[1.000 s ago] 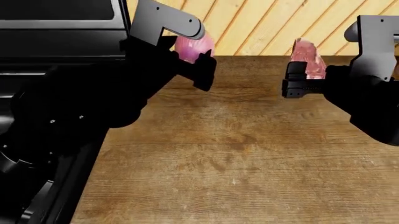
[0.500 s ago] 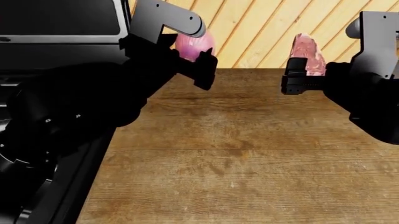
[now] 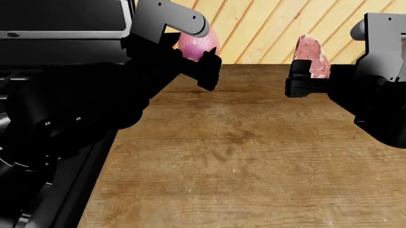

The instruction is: Place both pans onto different burners. Then place the onion and the steak on different pans.

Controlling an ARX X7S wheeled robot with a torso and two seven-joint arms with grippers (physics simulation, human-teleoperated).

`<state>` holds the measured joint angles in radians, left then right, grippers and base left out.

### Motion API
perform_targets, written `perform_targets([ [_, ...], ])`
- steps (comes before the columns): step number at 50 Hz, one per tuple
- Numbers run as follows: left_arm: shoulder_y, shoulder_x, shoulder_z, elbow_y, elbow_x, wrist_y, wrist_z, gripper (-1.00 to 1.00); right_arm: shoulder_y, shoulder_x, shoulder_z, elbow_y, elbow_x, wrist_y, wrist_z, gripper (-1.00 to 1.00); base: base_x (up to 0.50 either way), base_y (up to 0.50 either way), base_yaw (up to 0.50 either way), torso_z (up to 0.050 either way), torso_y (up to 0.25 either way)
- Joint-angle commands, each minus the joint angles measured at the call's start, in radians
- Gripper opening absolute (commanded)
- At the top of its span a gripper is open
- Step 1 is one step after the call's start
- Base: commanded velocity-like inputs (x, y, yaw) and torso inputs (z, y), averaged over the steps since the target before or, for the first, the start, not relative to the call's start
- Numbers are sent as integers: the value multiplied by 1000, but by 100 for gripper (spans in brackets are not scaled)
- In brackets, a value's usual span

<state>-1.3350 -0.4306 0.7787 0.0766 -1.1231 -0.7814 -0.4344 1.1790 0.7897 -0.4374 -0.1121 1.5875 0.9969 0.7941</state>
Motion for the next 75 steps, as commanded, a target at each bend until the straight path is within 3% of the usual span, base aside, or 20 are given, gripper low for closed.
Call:
perform_targets([
  [1, -3, -2, -2, 1, -10, 5, -10, -100, 7, -1, 6, -4, -18, 4, -13, -100, -219, 0, 0, 0, 0],
  [41, 4, -5, 5, 1, -8, 15, -7, -100, 1, 3, 2, -9, -15, -5, -13, -100, -240, 0, 0, 0, 0],
  [75, 1, -8, 5, 5, -14, 16, -11, -100, 11, 3, -14, -8, -19, 3, -22, -100, -2, 156, 0, 0, 0],
])
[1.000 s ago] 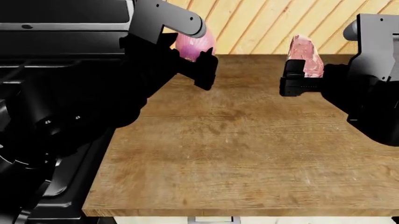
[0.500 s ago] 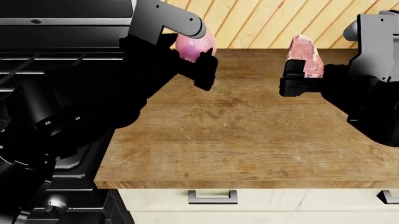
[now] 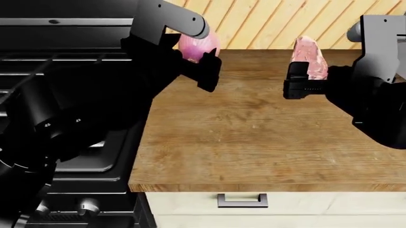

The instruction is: Place both pans onto different burners. Then place the onion and the steak on different pans.

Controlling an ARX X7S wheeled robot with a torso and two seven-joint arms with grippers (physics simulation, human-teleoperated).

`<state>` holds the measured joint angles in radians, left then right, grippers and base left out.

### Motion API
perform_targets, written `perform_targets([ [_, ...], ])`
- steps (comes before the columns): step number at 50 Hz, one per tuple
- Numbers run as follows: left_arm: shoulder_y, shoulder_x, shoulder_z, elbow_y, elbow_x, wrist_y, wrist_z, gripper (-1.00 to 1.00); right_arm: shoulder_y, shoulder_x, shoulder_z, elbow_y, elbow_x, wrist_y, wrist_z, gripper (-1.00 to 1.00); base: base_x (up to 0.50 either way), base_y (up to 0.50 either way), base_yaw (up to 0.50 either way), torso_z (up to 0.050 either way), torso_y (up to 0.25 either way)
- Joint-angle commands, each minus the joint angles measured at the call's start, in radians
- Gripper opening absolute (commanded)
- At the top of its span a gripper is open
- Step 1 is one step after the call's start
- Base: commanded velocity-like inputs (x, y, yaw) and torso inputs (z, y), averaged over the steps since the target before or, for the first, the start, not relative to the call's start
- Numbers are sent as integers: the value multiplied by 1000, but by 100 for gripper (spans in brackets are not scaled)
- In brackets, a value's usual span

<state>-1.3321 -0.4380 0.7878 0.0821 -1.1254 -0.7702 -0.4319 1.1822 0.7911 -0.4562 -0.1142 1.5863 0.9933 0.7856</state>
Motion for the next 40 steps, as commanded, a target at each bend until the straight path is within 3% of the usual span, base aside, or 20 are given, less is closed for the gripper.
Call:
perform_targets([
  [1, -1, -1, -4, 0, -12, 5, -13, -100, 7, 2, 4, -6, -19, 6, -14, -100, 0, 285, 0, 0, 0],
  [40, -5, -15, -7, 6, -17, 5, -21, -100, -3, 7, 3, -13, -13, -5, -19, -100, 0, 281, 0, 0, 1],
])
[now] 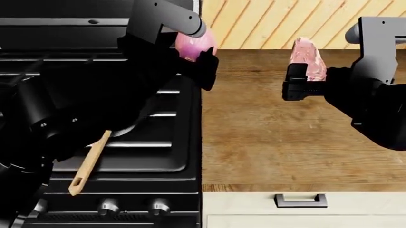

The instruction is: Place both pans onto different burners. Then place the onion and the steak on different pans.

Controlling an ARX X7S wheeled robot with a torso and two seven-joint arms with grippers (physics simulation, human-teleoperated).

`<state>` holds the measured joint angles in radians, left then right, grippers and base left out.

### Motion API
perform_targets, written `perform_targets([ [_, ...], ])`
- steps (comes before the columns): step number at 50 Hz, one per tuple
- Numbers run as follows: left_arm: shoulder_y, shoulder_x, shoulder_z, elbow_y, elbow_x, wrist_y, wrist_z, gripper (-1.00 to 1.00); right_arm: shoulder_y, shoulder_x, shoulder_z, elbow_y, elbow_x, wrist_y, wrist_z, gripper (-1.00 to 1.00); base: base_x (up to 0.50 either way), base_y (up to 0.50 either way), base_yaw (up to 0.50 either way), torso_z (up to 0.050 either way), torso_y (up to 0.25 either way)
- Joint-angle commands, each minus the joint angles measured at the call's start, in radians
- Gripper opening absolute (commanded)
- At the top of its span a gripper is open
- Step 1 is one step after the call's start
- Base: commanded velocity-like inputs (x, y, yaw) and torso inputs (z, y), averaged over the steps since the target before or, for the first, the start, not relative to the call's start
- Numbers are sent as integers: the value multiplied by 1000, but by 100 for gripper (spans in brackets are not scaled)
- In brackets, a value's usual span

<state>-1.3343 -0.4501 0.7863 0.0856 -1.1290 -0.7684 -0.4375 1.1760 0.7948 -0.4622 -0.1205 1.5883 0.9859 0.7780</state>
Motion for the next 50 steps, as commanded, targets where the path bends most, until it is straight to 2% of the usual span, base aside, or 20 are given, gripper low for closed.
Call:
perform_targets([
  [1, -3, -3, -5, 2, -14, 4, -15, -100, 3, 4, 9, -8, -14, 2, -10, -100, 0, 285, 0, 0, 0],
  [27, 2, -11, -8, 10, -20, 6, -22, -100, 10, 1, -1, -6, -14, 3, -12, -100, 0, 288, 0, 0, 0],
  [50, 2, -14, -8, 15, -26, 4, -28, -100, 10, 3, -5, -8, -11, -2, -13, -100, 0, 391, 0, 0, 0],
])
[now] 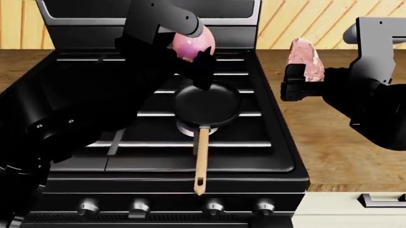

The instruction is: Place both pans onto different burners. Then place the onion and the steak on different pans.

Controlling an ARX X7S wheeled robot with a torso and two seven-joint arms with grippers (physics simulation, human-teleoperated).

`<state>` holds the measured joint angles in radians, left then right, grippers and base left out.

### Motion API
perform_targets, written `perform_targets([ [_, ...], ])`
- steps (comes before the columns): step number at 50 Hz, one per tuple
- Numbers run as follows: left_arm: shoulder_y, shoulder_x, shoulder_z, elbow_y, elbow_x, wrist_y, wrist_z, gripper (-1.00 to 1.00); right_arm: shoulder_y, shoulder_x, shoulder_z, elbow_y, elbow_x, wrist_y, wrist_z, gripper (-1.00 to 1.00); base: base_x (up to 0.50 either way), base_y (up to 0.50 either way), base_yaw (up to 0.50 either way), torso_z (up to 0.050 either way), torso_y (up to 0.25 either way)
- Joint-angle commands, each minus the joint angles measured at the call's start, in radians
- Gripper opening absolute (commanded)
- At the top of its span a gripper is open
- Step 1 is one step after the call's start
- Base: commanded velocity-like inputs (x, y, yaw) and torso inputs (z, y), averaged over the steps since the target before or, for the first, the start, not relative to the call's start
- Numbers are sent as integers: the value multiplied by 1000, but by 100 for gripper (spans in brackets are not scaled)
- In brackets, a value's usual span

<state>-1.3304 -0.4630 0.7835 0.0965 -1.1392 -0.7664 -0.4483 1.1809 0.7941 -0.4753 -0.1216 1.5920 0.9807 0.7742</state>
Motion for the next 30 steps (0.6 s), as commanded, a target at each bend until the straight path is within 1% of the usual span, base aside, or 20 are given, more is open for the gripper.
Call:
perform_targets([
  [1, -2, -1, -5, 5, -16, 2, -17, -100, 4, 4, 8, -7, -15, 3, -10, -100, 0, 398, 0, 0, 0],
  [30, -3, 3, 0, 4, -19, 3, -19, -100, 0, 12, 5, -10, -12, -3, -9, -100, 0, 397, 0, 0, 1],
])
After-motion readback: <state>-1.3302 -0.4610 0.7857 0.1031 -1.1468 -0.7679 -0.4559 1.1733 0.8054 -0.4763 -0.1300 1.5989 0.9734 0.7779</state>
